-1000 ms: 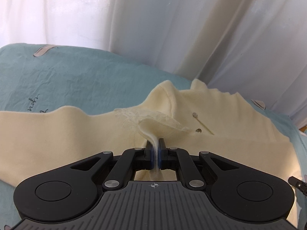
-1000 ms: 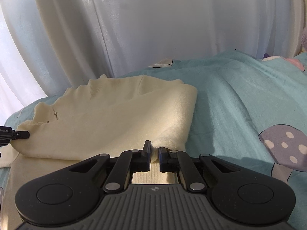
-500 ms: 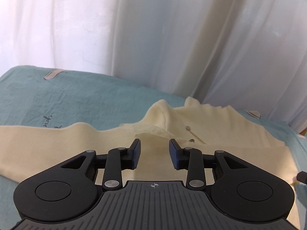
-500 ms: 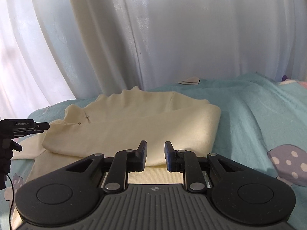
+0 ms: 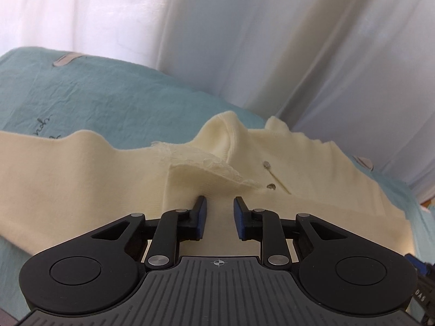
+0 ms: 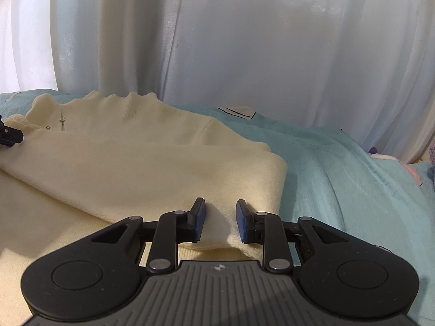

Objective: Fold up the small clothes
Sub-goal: 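Grasp the other sleeve cuff on the mushroom print with the left gripper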

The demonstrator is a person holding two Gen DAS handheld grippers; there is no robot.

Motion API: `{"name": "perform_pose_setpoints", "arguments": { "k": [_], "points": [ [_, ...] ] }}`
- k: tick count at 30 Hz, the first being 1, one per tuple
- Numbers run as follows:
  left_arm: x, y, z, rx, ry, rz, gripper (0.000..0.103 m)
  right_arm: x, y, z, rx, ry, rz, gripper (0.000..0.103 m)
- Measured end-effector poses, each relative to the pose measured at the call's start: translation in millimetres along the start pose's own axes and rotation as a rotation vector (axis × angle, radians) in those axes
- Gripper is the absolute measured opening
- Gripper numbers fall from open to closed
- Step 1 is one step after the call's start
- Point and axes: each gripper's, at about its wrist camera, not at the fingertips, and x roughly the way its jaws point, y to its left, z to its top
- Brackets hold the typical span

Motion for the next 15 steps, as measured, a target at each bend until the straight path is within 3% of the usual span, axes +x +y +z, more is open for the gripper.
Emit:
{"name": "perform_pose_setpoints", "arguments": {
  "k": [1, 2, 4, 7, 9, 12, 14, 15],
  "points": [
    [-8, 7, 1, -0.033, -0.013, -0.011, 0.034, 0, -2, 0, 0.013, -0.003, 0.02, 0.029],
    [-19, 14, 2, -0.059, -0.039, 0.0, 0.06, -1, -6, 0, 0.037, 0.001, 0.042, 0.033],
    [-48, 36, 3, -0.114, -0.135, 0.059, 0.091, -8, -16, 2, 0.1, 0.034, 0.112, 0.063],
    [-92, 92, 11, -0.231, -0.273, 0.111, 0.095, -42, -23, -3, 0.183, -0.033, 0.172, 0.068],
    [-113, 145, 16, -0.37, -0.339, 0.181, 0.095, -62, -26, -10, 0.247, -0.071, 0.209, 0.074],
    [-129, 233, 14, -0.652, -0.367, 0.265, 0.092, -78, -27, -20, 0.341, -0.073, 0.237, 0.074],
    [-136, 282, 5, -0.821, -0.386, 0.293, 0.086, -82, -25, -27, 0.366, -0.077, 0.208, 0.071],
    [-139, 299, 0, -0.875, -0.397, 0.301, 0.084, -82, -24, -29, 0.372, -0.072, 0.196, 0.062]
  ]
}}
